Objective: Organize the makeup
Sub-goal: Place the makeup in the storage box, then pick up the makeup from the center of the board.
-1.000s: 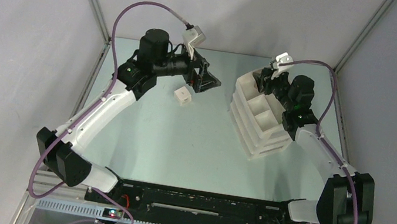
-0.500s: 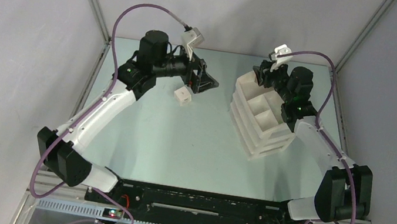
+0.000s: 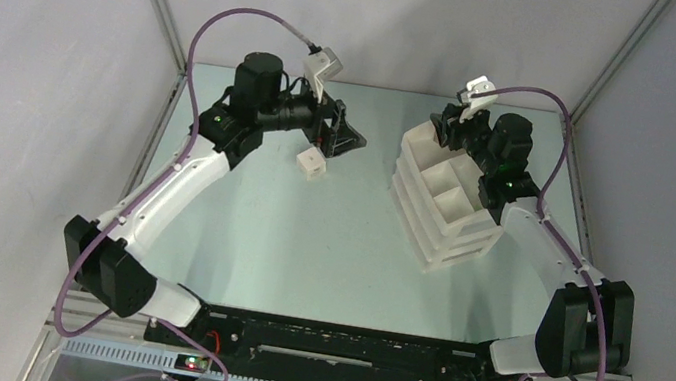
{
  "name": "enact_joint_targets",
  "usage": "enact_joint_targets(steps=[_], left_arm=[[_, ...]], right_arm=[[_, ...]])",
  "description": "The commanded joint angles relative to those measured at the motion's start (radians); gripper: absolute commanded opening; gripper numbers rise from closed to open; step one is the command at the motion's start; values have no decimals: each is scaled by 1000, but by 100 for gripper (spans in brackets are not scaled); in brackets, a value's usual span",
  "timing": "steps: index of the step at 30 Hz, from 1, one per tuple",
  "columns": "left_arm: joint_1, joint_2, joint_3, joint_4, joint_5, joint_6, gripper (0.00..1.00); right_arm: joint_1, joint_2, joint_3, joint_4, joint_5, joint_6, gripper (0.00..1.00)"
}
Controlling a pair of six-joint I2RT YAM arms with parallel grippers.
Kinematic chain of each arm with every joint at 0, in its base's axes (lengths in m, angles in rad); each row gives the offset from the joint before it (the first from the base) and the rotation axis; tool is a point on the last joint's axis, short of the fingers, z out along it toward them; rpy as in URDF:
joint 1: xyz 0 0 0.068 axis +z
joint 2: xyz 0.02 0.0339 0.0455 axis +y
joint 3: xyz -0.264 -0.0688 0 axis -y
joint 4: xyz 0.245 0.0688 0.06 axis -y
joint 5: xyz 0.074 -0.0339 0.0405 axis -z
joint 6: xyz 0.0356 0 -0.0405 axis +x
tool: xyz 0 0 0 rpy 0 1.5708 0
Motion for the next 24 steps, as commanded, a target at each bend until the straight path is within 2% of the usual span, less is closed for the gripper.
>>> enact_joint_targets(steps=[1, 9, 18, 24], left_arm=[[37, -9, -17, 7, -15, 42, 100], [87, 32, -21, -38, -84, 160, 100], [94, 170, 8, -202, -344, 553, 100], [94, 325, 57, -283, -430, 690, 100]], right_arm=[[8, -43, 41, 27, 9, -16, 58], [11, -75, 42, 22, 5, -29, 70], [14, -194, 98, -121, -70, -65, 77], [12, -286, 108, -272, -80, -80, 77]])
